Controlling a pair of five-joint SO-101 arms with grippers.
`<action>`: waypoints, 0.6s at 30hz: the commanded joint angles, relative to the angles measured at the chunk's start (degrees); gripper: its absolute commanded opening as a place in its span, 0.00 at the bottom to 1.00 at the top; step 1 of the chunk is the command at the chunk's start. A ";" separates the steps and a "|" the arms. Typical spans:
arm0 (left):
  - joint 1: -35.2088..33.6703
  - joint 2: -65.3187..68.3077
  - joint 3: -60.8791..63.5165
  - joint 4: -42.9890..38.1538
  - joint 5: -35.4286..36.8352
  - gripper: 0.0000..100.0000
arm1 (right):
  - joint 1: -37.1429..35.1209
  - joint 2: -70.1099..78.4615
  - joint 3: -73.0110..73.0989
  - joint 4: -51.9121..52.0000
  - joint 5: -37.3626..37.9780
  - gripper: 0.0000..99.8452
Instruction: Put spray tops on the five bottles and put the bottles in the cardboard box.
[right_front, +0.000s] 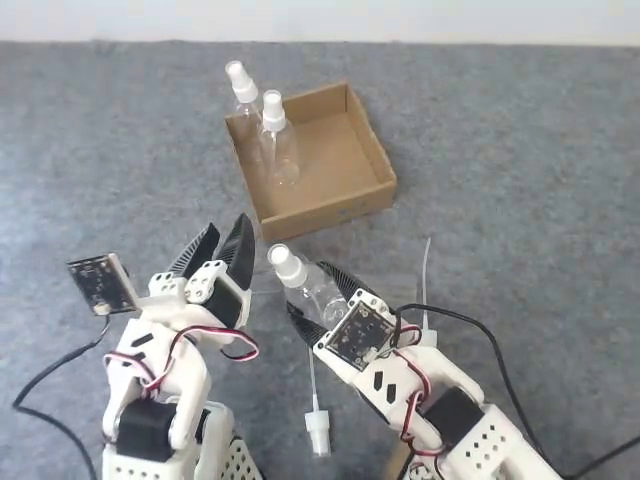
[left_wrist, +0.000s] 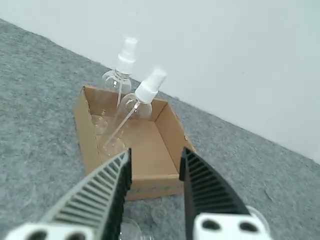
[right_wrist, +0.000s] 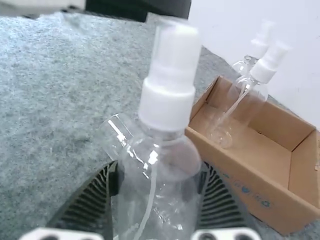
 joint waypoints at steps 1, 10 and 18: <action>1.49 -1.23 0.75 -2.73 0.44 0.15 | 0.57 -1.36 -3.96 -1.71 -1.32 0.03; 9.05 -1.23 5.14 -4.48 -1.32 0.14 | 0.57 -1.36 -3.60 -4.18 -3.78 0.03; 14.51 -1.23 7.60 -3.87 -6.24 0.14 | 0.57 -1.36 -3.52 -4.09 -3.87 0.03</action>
